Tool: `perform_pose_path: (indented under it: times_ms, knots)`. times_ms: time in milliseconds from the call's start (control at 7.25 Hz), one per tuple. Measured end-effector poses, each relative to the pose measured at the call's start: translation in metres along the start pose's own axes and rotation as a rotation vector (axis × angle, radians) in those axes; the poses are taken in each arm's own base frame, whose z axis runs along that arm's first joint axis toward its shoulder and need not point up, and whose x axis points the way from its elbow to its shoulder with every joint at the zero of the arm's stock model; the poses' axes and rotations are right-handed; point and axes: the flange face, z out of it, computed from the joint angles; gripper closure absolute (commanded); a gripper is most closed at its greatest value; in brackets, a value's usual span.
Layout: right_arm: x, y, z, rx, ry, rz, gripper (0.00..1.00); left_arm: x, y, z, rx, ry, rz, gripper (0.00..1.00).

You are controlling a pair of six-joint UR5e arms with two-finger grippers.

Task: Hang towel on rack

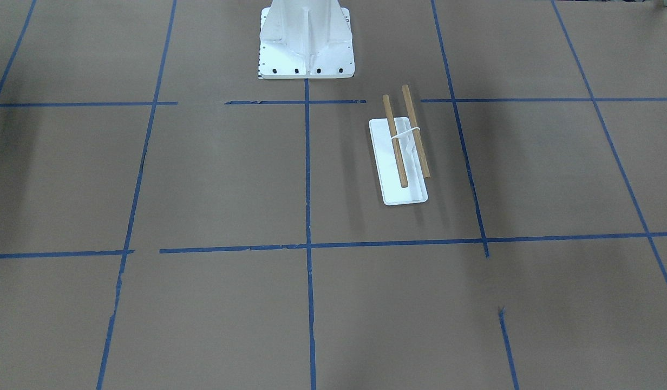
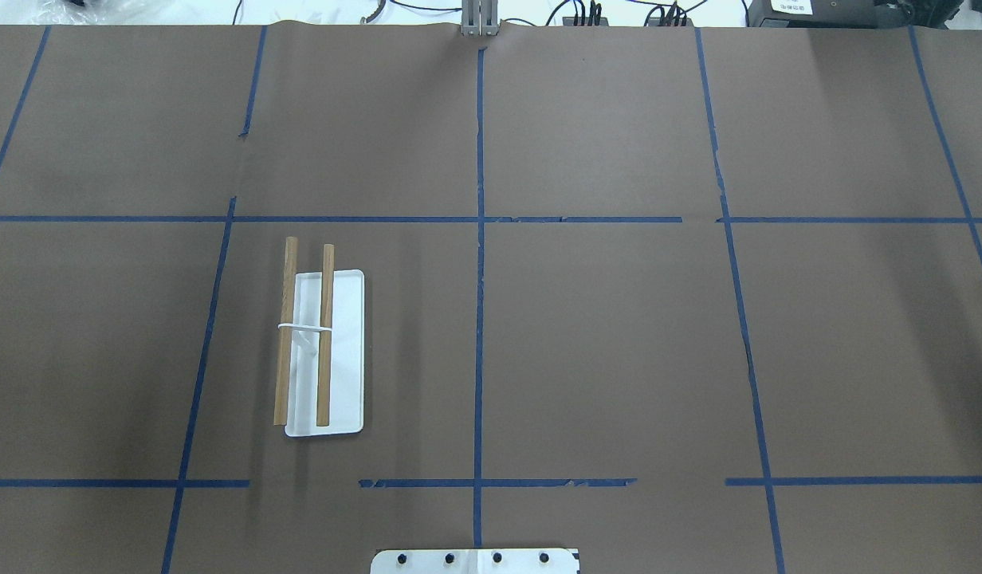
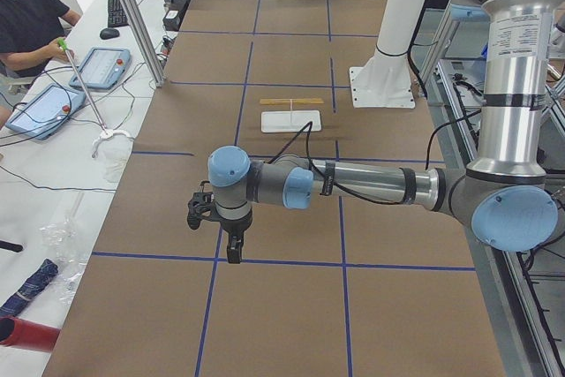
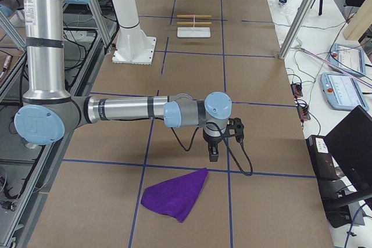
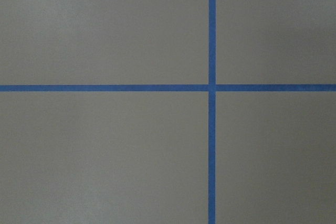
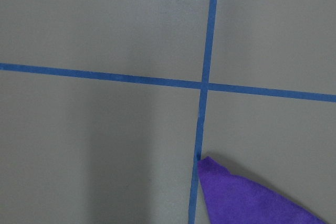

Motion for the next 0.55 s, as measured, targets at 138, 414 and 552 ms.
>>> perform_pose_path:
  times_ms: [138,414,552]
  knots:
    - [0.0,0.0,0.0,0.001,0.001,0.0,0.0,0.002,0.0,0.0,-0.001,0.015,-0.001,0.0]
    - [-0.006,-0.009,-0.006,0.02,0.004,-0.021,0.0,0.005,0.0,-0.001,-0.004,0.04,-0.002,0.0]
    - [-0.007,-0.013,-0.008,0.04,0.005,-0.041,0.0,0.005,0.0,-0.002,-0.004,0.043,-0.001,0.0]
